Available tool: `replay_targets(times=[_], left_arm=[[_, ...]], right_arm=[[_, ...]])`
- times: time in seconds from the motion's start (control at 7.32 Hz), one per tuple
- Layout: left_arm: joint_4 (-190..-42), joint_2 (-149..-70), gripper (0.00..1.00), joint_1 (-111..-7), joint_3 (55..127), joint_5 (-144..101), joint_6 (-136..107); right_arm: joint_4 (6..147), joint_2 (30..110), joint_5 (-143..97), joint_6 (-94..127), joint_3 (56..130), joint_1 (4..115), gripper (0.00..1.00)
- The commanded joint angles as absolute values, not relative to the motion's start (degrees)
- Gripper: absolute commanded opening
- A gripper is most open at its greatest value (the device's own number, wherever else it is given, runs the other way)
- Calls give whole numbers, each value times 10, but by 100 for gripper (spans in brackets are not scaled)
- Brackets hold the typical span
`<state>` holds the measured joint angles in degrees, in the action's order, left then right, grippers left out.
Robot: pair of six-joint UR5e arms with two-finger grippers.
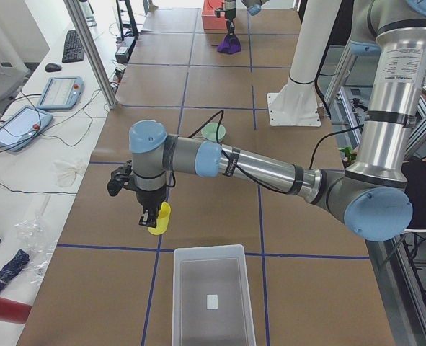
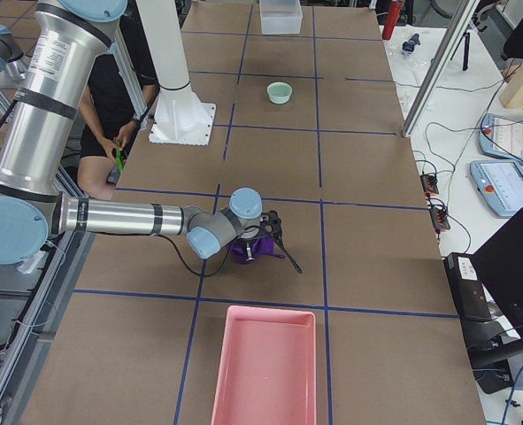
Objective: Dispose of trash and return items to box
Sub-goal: 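Carry the yellow cup toward the clear bin while the right gripper grasps the purple cloth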
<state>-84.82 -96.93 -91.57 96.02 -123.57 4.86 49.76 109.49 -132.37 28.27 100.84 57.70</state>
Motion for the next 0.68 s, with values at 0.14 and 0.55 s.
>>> replay_targets(times=[0.14, 0.55], left_arm=[[-941, -910, 0, -919, 925, -1236, 56], [-950, -868, 0, -918, 927, -1244, 52]], right_arm=[[504, 1093, -1333, 283, 1038, 606, 0], [626, 1069, -1403, 282, 1133, 718, 0]])
